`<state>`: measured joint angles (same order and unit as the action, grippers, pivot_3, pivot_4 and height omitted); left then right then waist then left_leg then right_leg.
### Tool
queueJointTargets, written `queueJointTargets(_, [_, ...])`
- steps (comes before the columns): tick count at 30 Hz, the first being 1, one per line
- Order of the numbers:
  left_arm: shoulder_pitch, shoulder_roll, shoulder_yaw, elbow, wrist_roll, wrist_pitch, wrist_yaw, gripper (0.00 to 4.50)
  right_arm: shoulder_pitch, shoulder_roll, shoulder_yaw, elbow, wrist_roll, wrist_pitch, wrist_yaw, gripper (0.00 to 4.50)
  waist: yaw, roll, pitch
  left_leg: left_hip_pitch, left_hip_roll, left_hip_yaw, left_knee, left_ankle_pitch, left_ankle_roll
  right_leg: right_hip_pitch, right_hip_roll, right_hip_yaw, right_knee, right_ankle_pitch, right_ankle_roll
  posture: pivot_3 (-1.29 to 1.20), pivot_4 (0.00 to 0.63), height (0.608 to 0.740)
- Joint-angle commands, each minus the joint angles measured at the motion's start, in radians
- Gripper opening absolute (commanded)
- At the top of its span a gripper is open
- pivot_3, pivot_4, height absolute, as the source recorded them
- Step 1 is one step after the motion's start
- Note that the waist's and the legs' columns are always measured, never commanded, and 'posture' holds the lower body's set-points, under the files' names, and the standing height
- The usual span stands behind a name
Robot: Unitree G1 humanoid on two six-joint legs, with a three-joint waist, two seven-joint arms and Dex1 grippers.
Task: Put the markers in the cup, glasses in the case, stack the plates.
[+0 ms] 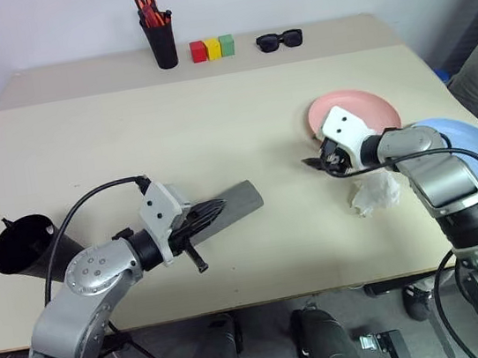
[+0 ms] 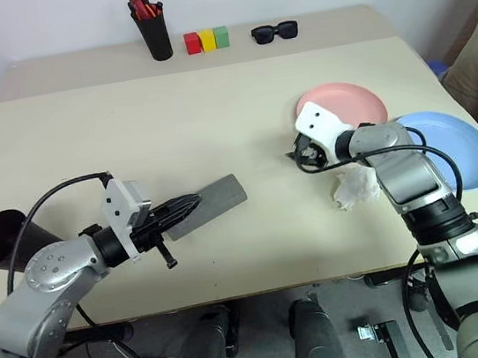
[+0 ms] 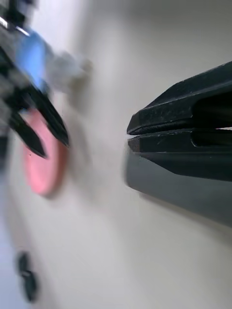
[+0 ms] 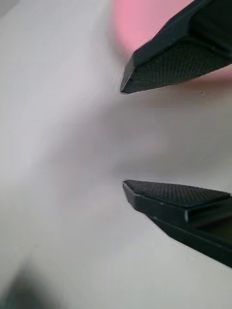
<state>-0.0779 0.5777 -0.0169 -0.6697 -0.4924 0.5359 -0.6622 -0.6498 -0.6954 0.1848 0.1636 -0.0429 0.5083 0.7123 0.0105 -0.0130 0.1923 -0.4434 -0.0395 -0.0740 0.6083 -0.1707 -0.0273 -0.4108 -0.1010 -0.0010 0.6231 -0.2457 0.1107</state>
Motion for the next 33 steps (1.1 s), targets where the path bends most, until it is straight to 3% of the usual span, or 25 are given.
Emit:
queueJointTargets(1, [0.013, -0.022, -0.009, -0.02, -0.014, -0.083, -0.04, 0.03, -0.041, 0.002, 0.01, 0.096, -0.084, -0.05, -0.081, 2.85, 0.001, 0.0, 0.0, 0.0, 0.0, 0.0, 0.0, 0.0, 0.0, 0.0, 0.0, 0.0, 0.0, 0.0, 0.0, 0.0, 0.15, 0.74])
queueJointTargets(5, [0.006, -0.032, -0.037, -0.014, 0.007, -0.104, -0.049, 0.03, -0.047, 0.01, 0.031, 0.189, -0.14, -0.083, -0.124, 2.85, 0.0, 0.0, 0.0, 0.0, 0.0, 0.001, 0.0, 0.0, 0.001, 0.001, 0.001, 0.0, 0.0, 0.0, 0.0, 0.0, 0.15, 0.74])
queueJointTargets(6, [0.003, -0.033, -0.045, -0.013, 0.012, -0.106, -0.05, 0.01, -0.048, 0.01, 0.035, 0.201, -0.15, -0.092, -0.13, 2.6, -0.001, 0.0, 0.0, 0.0, 0.0, 0.001, 0.0, 0.0, 0.001, 0.001, 0.001, 0.0, 0.0, 0.0, 0.0, 0.0, 0.15, 0.74])
queueJointTargets(8, [0.003, -0.036, -0.058, -0.014, 0.015, -0.11, -0.048, 0.0, -0.039, 0.01, 0.029, 0.196, -0.151, -0.096, -0.126, 1.98, -0.001, 0.0, 0.0, 0.001, -0.001, 0.001, 0.001, 0.0, 0.001, 0.002, 0.002, 0.0, 0.0, 0.0, 0.0, 0.0, 0.15, 0.74])
queueJointTargets(12, [0.026, -0.053, -0.083, -0.017, 0.021, -0.129, -0.045, 0.0, -0.011, 0.003, 0.014, 0.146, -0.147, -0.082, -0.113, 0.04, -0.002, 0.0, 0.0, 0.001, -0.001, 0.001, 0.001, 0.0, 0.001, 0.002, 0.002, 0.0, 0.0, 0.0, 0.001, 0.0, 0.15, 0.74])
queueJointTargets(18, [0.054, -0.107, -0.121, 0.043, 0.052, -0.195, -0.046, 0.0, 0.074, -0.059, -0.049, -0.067, -0.126, -0.171, -0.092, 0.04, 0.001, 0.001, 0.0, 0.001, 0.0, 0.001, 0.001, 0.0, 0.001, 0.002, 0.003, 0.0, 0.001, 0.0, 0.001, 0.0, 0.15, 0.74])
queueJointTargets(23, [0.038, -0.152, -0.144, 0.106, 0.05, -0.241, -0.066, 0.0, 0.177, -0.155, -0.201, -0.273, -0.079, -0.123, -0.054, 0.04, 0.003, 0.001, 0.0, 0.001, 0.0, 0.001, 0.002, 0.0, 0.001, 0.002, 0.002, 0.0, 0.001, 0.0, 0.001, 0.0, 0.15, 0.74])
queueJointTargets(27, [-0.016, -0.216, -0.185, 0.21, 0.076, -0.307, -0.084, 0.0, 0.41, -0.264, -0.427, -0.437, -0.041, -0.043, 0.014, 0.04, 0.031, 0.002, 0.0, 0.001, 0.0, -0.001, 0.003, -0.001, 0.003, 0.004, 0.002, -0.001, -0.001, 0.0, 0.001, 0.0, 0.15, 0.74])
queueJointTargets(33, [-0.073, -0.237, -0.216, 0.292, 0.054, -0.312, -0.162, 0.0, 0.691, -0.266, -0.629, -0.545, -0.03, 0.029, 0.043, 0.04, 0.022, 0.007, -0.003, 0.001, 0.001, 0.001, 0.004, -0.002, 0.004, 0.005, 0.002, 0.0, -0.003, 0.0, 0.0, 0.0, 0.15, 0.74])
